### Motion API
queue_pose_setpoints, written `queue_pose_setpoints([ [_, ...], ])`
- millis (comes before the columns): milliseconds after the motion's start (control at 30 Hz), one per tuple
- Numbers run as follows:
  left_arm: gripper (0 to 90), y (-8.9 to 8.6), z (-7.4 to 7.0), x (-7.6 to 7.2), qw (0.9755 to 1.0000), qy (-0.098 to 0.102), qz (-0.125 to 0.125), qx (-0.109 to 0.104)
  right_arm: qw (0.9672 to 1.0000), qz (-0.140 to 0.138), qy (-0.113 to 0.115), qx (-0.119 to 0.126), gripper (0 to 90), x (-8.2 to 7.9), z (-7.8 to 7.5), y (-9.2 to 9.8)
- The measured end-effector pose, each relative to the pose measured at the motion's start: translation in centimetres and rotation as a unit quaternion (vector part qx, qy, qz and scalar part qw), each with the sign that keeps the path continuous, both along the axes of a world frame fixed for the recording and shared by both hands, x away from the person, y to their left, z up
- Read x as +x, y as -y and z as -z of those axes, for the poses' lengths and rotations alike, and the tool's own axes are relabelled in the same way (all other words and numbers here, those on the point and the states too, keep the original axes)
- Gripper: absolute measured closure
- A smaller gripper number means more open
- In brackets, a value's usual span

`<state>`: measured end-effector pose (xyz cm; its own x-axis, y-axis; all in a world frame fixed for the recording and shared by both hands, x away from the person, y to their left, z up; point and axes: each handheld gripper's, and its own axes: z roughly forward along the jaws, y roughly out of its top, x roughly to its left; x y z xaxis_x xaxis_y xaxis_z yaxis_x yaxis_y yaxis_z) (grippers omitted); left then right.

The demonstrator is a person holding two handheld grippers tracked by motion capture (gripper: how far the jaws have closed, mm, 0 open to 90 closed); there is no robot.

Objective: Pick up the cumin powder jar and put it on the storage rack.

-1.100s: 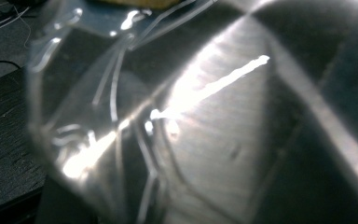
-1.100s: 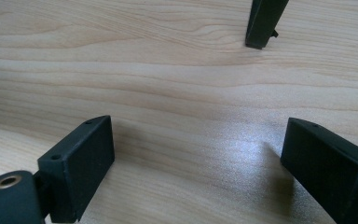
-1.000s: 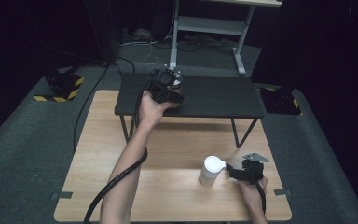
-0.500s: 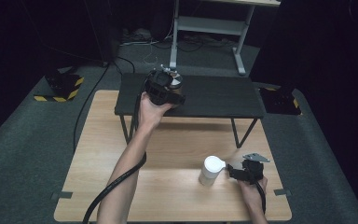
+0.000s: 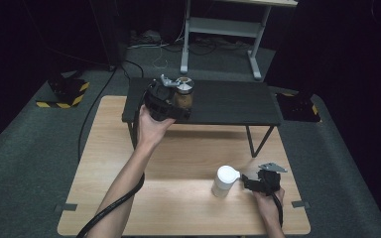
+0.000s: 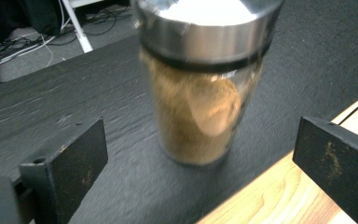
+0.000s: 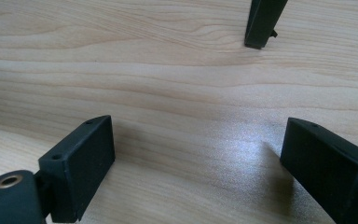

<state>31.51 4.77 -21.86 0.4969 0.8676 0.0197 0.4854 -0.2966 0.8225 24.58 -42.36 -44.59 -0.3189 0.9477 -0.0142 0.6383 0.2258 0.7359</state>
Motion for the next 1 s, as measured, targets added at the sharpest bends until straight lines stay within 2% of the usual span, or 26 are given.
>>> queue_pose_setpoints([
  [67,3.2,-0.4,0.4,-0.8,1.0,0.005,0.0,-0.001,1.0,0.0,0.0,0.0,9.2,0.0,0.0,0.0],
  [200,3.2,-0.8,1.3,-2.8,0.9997,0.022,0.0,0.013,1.0,0.0,0.0,0.0,9.2,0.0,0.0,0.0],
  [333,3.3,-1.8,2.7,-4.5,0.9997,0.022,0.003,-0.004,1.0,0.0,0.0,0.0,9.2,0.0,0.0,0.0],
  [433,3.4,-2.2,4.1,-5.6,0.9997,0.024,0.003,0.0,1.0,0.0,0.0,0.0,9.2,0.0,0.0,0.0],
  [467,3.5,-2.2,4.1,-5.6,0.9997,0.024,0.003,0.0,1.0,0.0,0.0,0.0,9.2,0.0,0.0,0.0],
  [533,3.5,-2.5,5.5,-6.3,0.9998,0.019,0.003,0.003,1.0,0.0,0.0,0.0,9.2,0.0,0.0,0.0],
  [567,3.6,-2.5,5.5,-6.3,0.9998,0.019,0.003,0.003,1.0,0.0,0.0,0.0,9.2,0.0,0.0,0.0],
  [633,3.6,-2.8,6.9,-6.7,0.9999,0.01,0.002,-0.001,1.0,0.0,0.0,0.0,9.2,0.0,0.0,0.0],
  [700,3.6,-3.0,7.4,-6.8,1.0,0.007,0.003,-0.004,1.0,0.0,0.0,0.0,9.2,0.0,0.0,0.0],
  [800,3.6,-3.2,9.4,-7.2,1.0,-0.001,0.001,-0.004,1.0,0.0,0.0,0.0,9.2,0.0,0.0,0.0],
  [833,3.6,-3.2,9.4,-7.2,1.0,-0.001,0.001,-0.004,1.0,0.0,0.0,0.0,9.2,0.0,0.0,0.0],
  [867,3.6,-3.2,10.7,-7.5,1.0,-0.003,0.0,-0.002,1.0,0.0,0.0,0.0,9.2,0.0,0.0,0.0],
  [1000,3.6,-3.0,13.4,-7.6,0.9998,-0.018,-0.006,-0.01,1.0,0.0,0.0,0.0,9.1,0.0,0.0,0.0],
])
